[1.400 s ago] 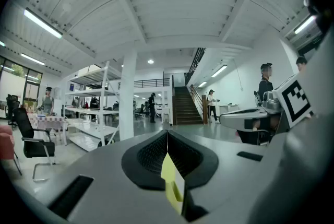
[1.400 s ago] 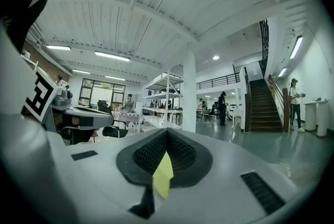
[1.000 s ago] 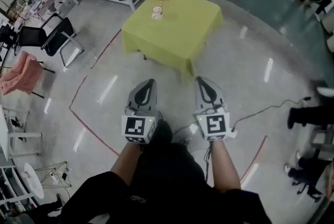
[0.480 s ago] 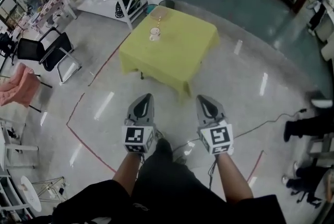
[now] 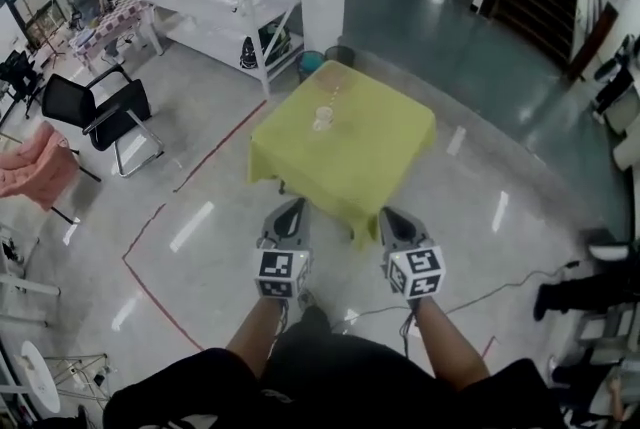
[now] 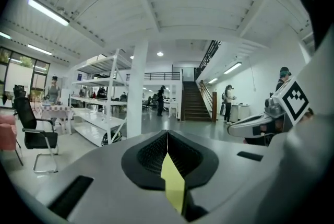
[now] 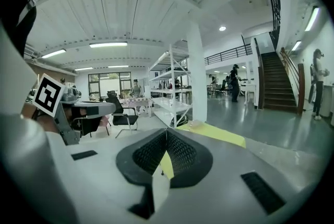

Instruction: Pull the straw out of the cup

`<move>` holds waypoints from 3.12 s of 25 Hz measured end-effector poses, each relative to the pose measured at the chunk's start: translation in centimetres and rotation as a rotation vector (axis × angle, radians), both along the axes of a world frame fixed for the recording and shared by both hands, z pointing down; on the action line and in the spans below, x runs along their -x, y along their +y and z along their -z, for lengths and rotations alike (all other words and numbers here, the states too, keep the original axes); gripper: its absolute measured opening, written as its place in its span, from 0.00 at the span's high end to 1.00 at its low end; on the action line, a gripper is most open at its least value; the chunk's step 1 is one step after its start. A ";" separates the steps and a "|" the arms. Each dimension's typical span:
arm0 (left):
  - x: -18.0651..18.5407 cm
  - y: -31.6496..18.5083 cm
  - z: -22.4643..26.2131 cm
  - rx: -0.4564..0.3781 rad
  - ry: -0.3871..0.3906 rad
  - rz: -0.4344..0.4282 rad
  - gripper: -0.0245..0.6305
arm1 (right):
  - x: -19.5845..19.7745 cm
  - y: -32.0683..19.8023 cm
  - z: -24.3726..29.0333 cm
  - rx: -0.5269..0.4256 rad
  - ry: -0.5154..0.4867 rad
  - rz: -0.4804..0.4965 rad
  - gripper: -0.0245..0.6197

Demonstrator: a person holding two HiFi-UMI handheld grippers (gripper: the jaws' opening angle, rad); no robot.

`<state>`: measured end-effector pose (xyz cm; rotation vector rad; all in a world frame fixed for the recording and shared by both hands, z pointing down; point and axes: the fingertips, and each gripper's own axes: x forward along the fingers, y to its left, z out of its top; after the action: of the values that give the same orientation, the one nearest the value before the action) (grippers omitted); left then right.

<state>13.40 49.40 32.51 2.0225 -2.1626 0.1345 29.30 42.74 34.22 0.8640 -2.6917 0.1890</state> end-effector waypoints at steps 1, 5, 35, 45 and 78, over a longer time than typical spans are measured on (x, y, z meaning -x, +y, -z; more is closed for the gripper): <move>1.0 -0.8 0.0 -0.006 0.014 0.008 0.90 | 1.0 -0.8 -0.1 -0.012 0.013 -0.001 0.94; 4.4 -2.1 -0.3 -0.009 0.016 0.003 0.89 | 4.6 -1.9 0.2 -0.073 0.068 0.021 0.94; 12.3 -11.7 -6.8 0.082 0.070 -0.036 0.90 | 13.8 -14.0 -4.5 -0.024 0.064 -0.040 0.94; 12.5 -22.7 -9.3 0.184 0.059 -0.050 0.89 | 16.1 -23.4 -7.2 0.040 0.079 0.042 0.94; 18.7 -37.2 -17.0 0.358 0.050 -0.056 0.89 | 23.5 -39.1 -17.9 0.249 0.061 0.045 0.94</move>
<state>-5.35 12.22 49.52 1.8588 -1.8910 0.4397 5.79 3.67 52.14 0.7206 -2.5583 0.4690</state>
